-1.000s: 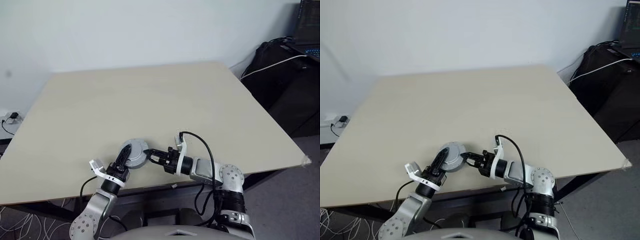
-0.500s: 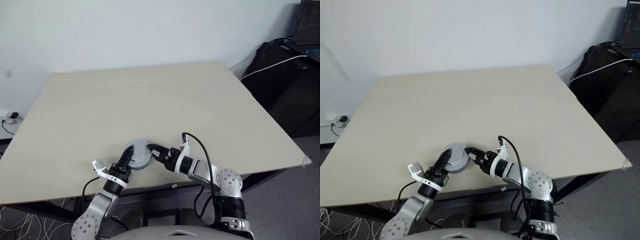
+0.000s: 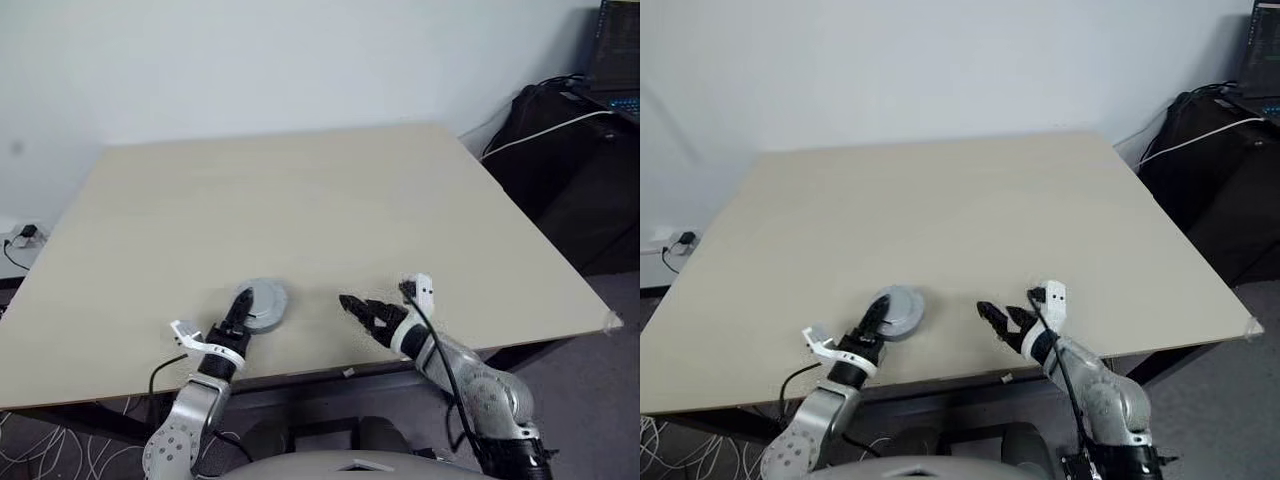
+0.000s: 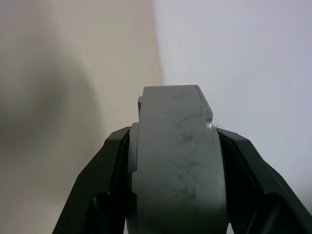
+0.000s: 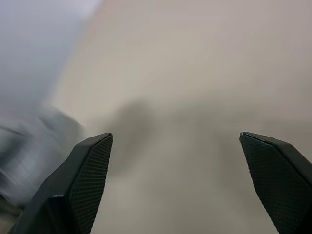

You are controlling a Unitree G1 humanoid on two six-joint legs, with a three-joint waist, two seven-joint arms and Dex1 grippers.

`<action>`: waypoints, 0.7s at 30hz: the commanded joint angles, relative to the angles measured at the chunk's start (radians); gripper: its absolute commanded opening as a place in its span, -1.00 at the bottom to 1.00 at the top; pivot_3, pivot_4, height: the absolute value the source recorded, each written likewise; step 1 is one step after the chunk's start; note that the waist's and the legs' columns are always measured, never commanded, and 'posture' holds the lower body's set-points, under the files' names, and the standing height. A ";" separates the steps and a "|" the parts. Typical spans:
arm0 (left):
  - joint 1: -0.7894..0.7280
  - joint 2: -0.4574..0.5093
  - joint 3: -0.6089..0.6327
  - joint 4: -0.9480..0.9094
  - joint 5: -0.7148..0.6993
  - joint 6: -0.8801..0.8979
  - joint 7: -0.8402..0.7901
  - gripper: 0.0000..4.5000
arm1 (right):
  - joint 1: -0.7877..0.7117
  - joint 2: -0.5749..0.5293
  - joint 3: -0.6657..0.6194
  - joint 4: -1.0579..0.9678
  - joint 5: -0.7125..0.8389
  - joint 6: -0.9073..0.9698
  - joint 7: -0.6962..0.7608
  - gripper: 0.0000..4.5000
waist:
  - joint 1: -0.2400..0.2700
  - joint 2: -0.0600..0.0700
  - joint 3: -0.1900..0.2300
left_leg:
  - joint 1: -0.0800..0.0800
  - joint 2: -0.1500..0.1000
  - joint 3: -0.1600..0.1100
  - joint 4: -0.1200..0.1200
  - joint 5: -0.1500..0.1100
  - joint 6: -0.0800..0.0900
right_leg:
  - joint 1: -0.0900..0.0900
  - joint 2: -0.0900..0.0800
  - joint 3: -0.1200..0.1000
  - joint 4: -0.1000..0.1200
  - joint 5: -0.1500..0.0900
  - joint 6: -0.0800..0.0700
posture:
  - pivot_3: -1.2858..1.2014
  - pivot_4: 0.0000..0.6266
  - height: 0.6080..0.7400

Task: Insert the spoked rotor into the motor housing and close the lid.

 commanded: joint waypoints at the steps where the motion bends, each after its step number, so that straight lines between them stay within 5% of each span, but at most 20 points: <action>1: -0.157 -0.125 0.054 -0.009 0.020 -0.126 0.038 -0.04 | 0.029 -0.033 0.151 0.001 -0.306 -0.378 0.102 1.00 | 0.005 -0.002 0.001 | 0.000 0.000 0.000 0.001 0.001 -0.001 | 0.000 0.000 0.000 0.000 0.000 -0.001 | 0.03 -1.00 1.00; 8: -0.404 -0.069 0.186 0.253 0.084 -0.267 0.128 -0.04 | 0.041 0.008 0.155 0.085 -0.358 -0.517 0.190 1.00 | 0.013 -0.015 0.006 | 0.014 0.000 0.000 0.002 0.001 -0.004 | 0.016 0.001 0.000 -0.004 0.003 -0.003 | 0.03 -1.00 1.00; 21: -0.638 -0.027 0.323 0.599 0.204 -0.300 0.054 -0.04 | 0.076 0.032 0.126 0.114 -0.414 -0.632 0.230 1.00 | 0.046 -0.024 0.010 | 0.009 0.000 -0.003 0.001 0.002 0.001 | 0.015 0.003 0.000 -0.012 0.012 -0.001 | 0.03 -1.00 1.00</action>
